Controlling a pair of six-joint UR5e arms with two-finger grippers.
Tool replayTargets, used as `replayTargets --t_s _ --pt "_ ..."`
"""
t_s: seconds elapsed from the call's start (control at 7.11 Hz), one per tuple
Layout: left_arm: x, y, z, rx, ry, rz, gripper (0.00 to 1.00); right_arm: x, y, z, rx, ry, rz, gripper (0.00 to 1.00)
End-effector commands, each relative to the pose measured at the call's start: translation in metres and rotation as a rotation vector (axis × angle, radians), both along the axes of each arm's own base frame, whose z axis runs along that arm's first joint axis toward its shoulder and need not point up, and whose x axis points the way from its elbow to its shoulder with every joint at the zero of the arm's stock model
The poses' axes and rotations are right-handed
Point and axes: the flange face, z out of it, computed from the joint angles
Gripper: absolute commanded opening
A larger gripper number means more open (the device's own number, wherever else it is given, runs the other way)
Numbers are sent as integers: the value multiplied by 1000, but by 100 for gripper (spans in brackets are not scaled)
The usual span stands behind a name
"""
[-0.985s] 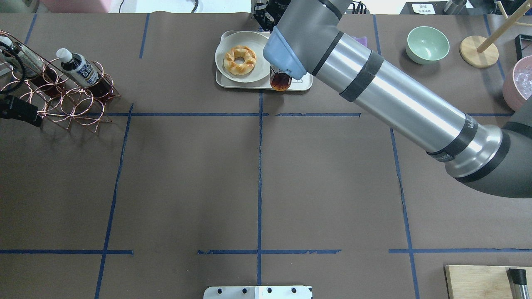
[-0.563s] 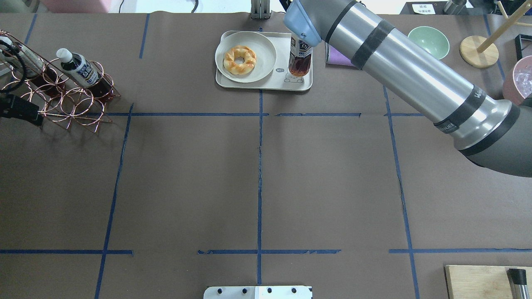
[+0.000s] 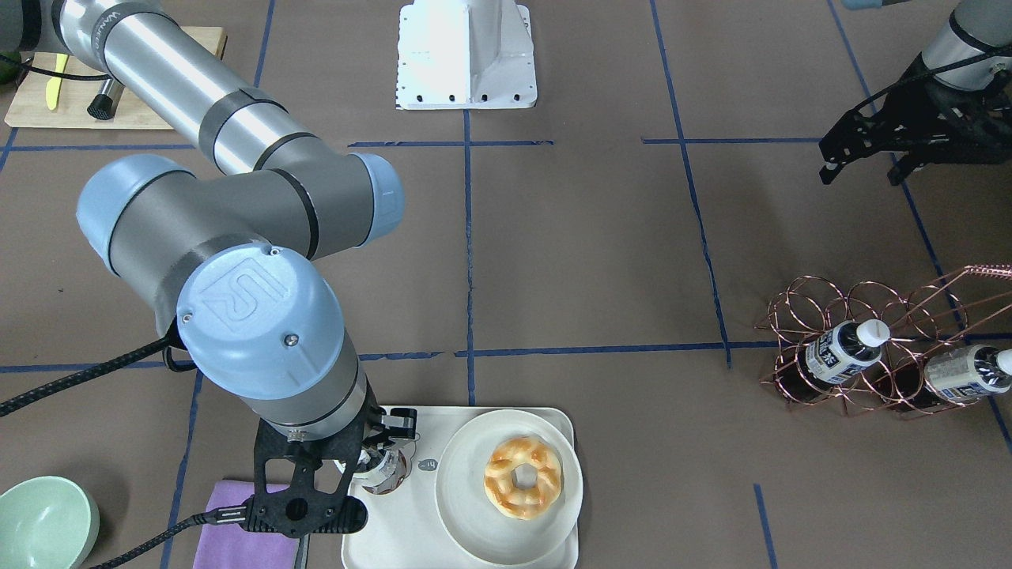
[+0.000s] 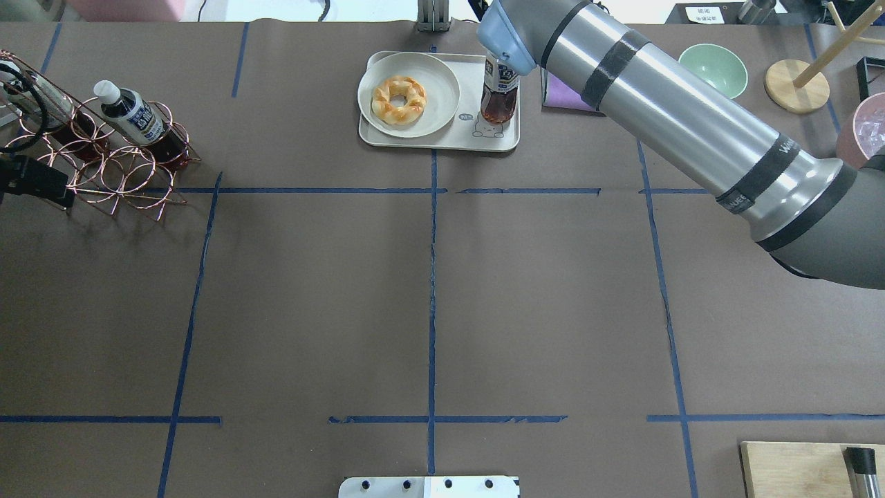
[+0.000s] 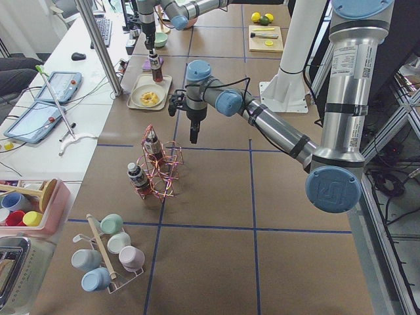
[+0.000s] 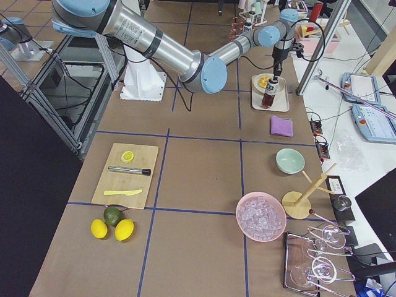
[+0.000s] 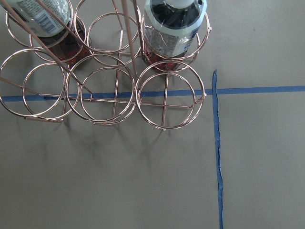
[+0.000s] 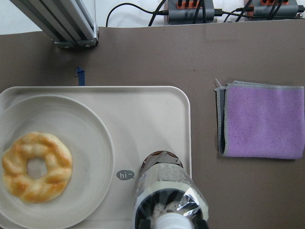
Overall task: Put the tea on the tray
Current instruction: 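Lower the bottle beside the plate and open the right gripper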
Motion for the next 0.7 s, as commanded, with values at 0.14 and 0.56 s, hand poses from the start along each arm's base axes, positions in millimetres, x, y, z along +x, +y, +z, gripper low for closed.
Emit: replayTargets --t_s 0.14,0.56 --pt "0 0 -1 1 1 0 100 -24 13 -4 -22 -37 45 66" --pt "0 0 -1 3 1 0 100 -21 15 -24 1 -52 39 99"
